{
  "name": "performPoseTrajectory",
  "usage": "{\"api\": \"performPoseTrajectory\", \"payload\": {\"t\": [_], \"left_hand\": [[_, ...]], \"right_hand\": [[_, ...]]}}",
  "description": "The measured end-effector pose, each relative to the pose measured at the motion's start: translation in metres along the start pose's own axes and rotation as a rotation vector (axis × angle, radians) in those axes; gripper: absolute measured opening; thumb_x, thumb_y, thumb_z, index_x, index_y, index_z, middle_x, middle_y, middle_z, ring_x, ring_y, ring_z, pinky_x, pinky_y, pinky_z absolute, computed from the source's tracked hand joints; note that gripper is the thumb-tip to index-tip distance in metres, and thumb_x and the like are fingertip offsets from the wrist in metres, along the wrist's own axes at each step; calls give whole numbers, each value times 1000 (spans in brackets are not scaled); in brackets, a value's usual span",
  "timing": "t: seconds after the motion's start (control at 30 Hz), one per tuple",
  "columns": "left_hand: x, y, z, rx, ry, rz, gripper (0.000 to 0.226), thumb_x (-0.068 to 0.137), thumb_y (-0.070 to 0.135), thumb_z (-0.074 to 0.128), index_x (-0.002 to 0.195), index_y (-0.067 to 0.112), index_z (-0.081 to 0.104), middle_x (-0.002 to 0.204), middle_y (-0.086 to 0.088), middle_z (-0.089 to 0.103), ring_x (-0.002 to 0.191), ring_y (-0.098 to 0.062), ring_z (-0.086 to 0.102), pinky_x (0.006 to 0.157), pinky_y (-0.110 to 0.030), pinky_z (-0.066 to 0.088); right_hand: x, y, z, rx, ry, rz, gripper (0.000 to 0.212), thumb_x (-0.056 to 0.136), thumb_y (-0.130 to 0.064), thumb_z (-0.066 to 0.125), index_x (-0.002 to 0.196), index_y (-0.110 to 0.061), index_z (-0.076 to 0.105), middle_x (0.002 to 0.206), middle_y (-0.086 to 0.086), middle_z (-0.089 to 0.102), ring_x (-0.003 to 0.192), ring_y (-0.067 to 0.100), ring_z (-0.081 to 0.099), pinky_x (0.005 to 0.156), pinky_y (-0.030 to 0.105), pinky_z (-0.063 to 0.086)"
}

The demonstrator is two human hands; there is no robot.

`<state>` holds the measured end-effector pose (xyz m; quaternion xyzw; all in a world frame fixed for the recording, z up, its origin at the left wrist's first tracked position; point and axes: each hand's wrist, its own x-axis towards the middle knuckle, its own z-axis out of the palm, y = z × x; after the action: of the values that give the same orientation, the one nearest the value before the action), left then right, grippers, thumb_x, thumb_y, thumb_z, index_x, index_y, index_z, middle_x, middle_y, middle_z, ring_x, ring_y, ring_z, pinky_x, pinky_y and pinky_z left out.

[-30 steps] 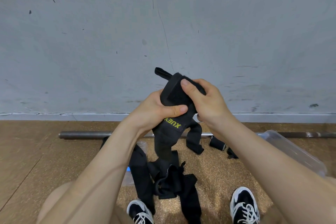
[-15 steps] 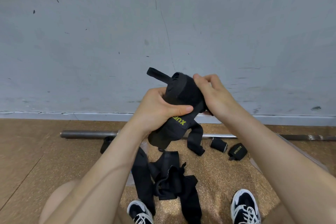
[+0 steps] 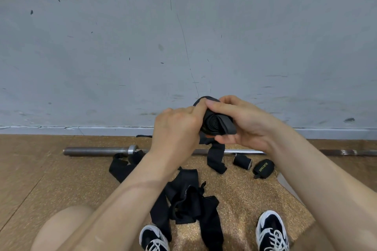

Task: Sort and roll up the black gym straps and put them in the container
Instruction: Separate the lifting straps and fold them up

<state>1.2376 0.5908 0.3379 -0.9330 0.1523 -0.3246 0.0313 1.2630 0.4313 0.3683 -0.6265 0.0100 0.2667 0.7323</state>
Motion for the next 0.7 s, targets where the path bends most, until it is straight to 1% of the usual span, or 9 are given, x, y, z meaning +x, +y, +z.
{"api": "performPoseTrajectory", "payload": {"t": [0.13,0.2,0.23,0.27,0.3,0.37,0.43,0.6,0.7], "left_hand": [[-1,-3,-2,-76,-10,-40,76,63,6,82,134,19,59,73,3,61,45,-23,48,47,-24,25],[-1,-8,-6,-119,-60,-49,88,68,2,74,145,30,43,88,1,62,47,-24,44,44,-26,30],[-1,-12,-8,-129,-83,-51,89,71,2,70,146,37,37,93,1,63,49,-25,47,44,-27,34],[0,-17,-11,-142,-84,-51,83,74,3,68,141,41,38,94,2,65,52,-28,54,45,-29,40],[0,-23,-13,-160,-68,-42,70,77,5,68,132,42,45,91,4,69,57,-31,61,48,-32,47],[2,-34,-18,-241,-9,-10,33,82,13,66,108,33,66,86,5,73,67,-30,69,53,-40,54],[2,-40,-24,-314,18,21,16,84,21,64,94,23,76,85,6,75,71,-25,71,55,-41,56],[6,-43,-36,-407,30,142,15,83,24,67,90,16,78,78,1,75,70,-24,70,59,-39,58],[6,-40,-39,-373,-39,197,17,77,7,66,87,15,77,71,-4,72,67,-28,69,56,-40,57]], "right_hand": [[4,3,2,136,49,-58,34,88,-18,72,114,-21,52,89,8,67,62,15,69,46,26,52],[6,2,1,185,61,-106,32,90,-13,68,116,-23,53,88,5,66,62,14,69,45,25,52],[8,0,-1,198,84,-123,31,91,-11,66,117,-24,53,89,5,64,62,14,67,44,24,51],[9,-2,-4,209,117,-135,30,92,-11,64,117,-25,54,90,4,62,63,14,65,44,23,50],[9,-4,-7,220,147,-143,29,92,-11,62,117,-26,55,92,4,60,66,13,62,44,22,50],[10,-7,-15,220,167,-155,26,93,-13,59,115,-26,57,96,2,57,74,14,58,47,22,51],[12,-6,-21,166,150,-159,24,93,-13,58,113,-27,59,99,1,56,78,15,57,50,24,53],[17,-1,-22,-12,157,-190,31,90,-10,62,113,-30,64,102,7,59,77,21,55,49,25,51],[23,3,-21,-112,197,-265,38,84,-8,67,110,-36,67,99,7,60,76,21,52,51,26,44]]}}
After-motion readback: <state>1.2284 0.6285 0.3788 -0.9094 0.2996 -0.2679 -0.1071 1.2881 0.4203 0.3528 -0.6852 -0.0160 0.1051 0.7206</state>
